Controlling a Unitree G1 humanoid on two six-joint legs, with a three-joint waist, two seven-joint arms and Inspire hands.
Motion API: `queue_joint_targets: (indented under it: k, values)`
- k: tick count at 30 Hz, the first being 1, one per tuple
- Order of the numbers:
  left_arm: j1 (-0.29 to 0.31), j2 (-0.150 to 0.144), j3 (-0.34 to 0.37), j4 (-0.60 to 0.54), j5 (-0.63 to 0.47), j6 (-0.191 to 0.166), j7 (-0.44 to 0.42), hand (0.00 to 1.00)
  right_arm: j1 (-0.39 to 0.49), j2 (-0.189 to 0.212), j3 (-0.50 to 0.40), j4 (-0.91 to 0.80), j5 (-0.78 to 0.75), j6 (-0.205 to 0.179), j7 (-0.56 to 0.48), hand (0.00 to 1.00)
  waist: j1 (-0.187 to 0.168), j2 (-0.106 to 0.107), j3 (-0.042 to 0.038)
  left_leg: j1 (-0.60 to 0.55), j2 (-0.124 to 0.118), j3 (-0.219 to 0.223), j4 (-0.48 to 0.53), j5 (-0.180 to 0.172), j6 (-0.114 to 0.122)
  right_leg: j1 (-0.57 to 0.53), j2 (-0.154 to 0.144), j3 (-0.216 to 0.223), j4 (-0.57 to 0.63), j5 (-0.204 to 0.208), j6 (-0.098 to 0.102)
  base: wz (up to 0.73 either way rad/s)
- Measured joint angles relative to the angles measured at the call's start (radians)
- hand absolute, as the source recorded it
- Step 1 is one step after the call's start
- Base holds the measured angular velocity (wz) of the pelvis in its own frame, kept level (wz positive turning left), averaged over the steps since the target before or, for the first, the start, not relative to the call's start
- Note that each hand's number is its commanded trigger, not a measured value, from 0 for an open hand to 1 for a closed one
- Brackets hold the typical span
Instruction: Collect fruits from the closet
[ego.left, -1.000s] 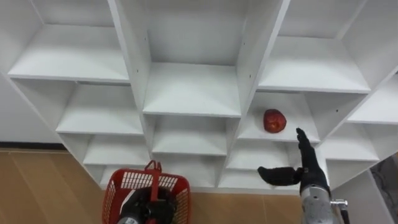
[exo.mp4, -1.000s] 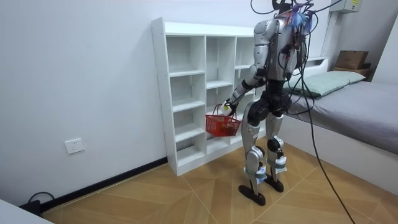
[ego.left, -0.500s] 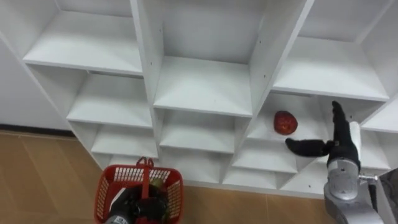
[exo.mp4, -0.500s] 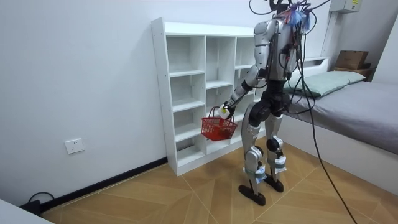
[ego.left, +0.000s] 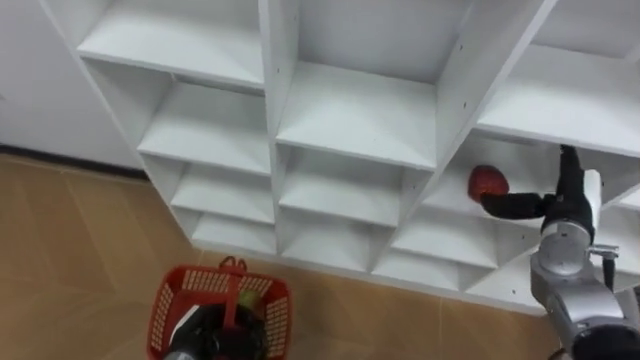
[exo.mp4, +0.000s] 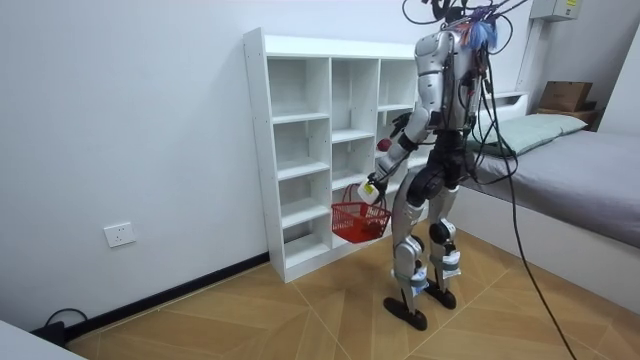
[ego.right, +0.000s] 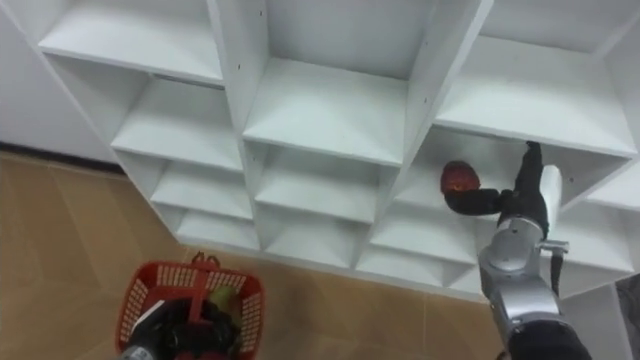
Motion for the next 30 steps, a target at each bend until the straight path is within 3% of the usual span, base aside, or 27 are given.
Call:
queue_joint_targets:
  k: [6,20,23,30]
  values:
    - [-0.002,0.002,-0.001,0.028,0.011,0.0,0.0,1.0,-0.03,-0.001,0.0,0.01,0.007,0.0,-0.021,0.0,0.013,0.003,0.0018,-0.078,-0.005,0.009,0.0,0.018,0.005,-0.097,-0.015,-0.008,0.035,-0.001,0.0,-0.02]
    - [-0.046,-0.003,-0.051,0.053,0.01,-0.002,-0.002,1.0,-0.109,-0.006,-0.002,0.075,0.006,-0.014,-0.043,0.0,0.013,0.01,0.0187,-0.177,-0.028,0.007,0.004,0.032,0.023,-0.22,-0.048,-0.011,0.101,-0.008,0.008,0.03]
    - [-0.057,-0.012,-0.058,0.053,0.01,-0.002,-0.002,1.0,-0.118,-0.006,-0.007,0.073,0.002,-0.014,-0.052,0.0,0.013,0.014,0.0237,-0.192,-0.038,0.011,0.002,0.035,0.028,-0.246,-0.061,-0.009,0.119,-0.015,0.016,0.0]
    - [-0.062,-0.032,-0.06,0.052,0.011,-0.001,-0.002,1.0,-0.177,-0.006,-0.038,0.072,-0.024,-0.013,-0.093,0.0,0.019,0.016,0.0247,-0.248,-0.035,0.035,0.014,0.038,0.032,-0.32,-0.062,0.018,0.145,-0.015,0.016,-0.09]
